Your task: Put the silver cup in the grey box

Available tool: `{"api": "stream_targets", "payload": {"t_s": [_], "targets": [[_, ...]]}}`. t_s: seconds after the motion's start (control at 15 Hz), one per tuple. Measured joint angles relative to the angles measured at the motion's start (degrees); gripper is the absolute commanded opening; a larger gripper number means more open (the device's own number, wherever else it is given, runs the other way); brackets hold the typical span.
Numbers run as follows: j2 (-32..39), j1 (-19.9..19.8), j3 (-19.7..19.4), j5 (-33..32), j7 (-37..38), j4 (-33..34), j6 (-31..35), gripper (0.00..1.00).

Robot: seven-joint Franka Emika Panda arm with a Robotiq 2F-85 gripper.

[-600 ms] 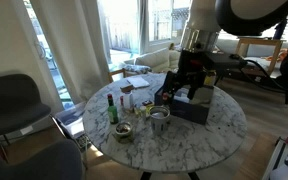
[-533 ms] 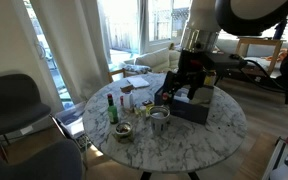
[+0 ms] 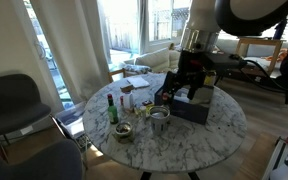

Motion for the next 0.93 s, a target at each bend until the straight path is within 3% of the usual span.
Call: {"api": "stream_targets", "payload": {"t_s": [0.4, 0.73, 0.93], "targets": [[0.0, -0.6, 0.0, -0.7, 1.3, 0.1, 0.7, 1.0], [2.1, -7.8, 0.1, -5.3, 7.7, 1.0, 8.4, 1.0], [7.4, -10.2, -0.4, -5.5, 8.3, 3.1, 9.0, 1.0]]}}
